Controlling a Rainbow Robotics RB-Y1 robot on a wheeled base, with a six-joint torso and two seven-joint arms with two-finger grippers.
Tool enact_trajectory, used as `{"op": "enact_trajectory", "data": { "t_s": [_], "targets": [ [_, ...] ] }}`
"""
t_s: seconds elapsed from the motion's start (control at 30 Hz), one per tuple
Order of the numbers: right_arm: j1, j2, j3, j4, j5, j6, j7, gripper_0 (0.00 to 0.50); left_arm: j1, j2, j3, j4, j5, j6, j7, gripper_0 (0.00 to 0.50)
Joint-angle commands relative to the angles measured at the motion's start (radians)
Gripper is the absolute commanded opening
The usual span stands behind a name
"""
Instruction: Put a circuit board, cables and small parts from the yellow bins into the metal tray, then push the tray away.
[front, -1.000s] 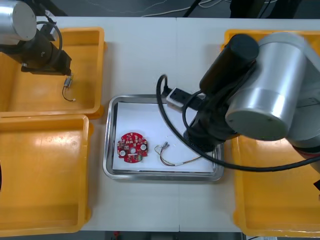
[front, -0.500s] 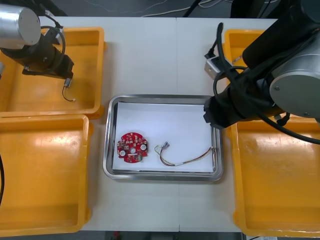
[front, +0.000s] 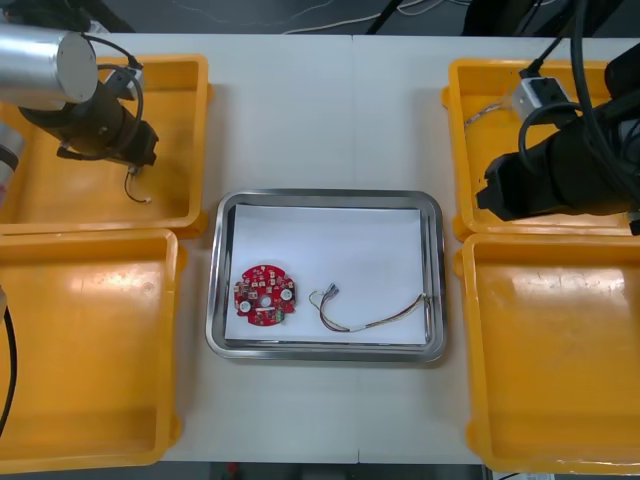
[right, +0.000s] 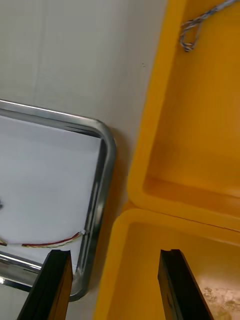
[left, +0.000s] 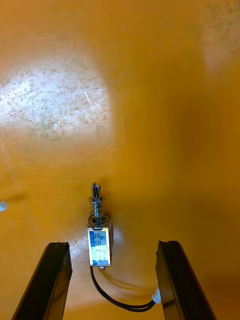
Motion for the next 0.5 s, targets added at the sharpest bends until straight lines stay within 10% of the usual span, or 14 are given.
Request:
{"op": "enact_trajectory", "data": {
  "t_s": [0.03,0.5],
  "targets": [
    [0.05,-0.041,-0.08,0.007,0.067,0.003,0.018,0.5,-0.044,-0.014,-0.011,-0.004,0.007,-0.006,-0.042,0.5],
    [0.085,-0.041,-0.146,0.096,0.209,0.003,0.049,0.5,-0.014,-0.02,-0.008,-0.005,-0.004,-0.011,-0.027,0.5]
  ]
}}
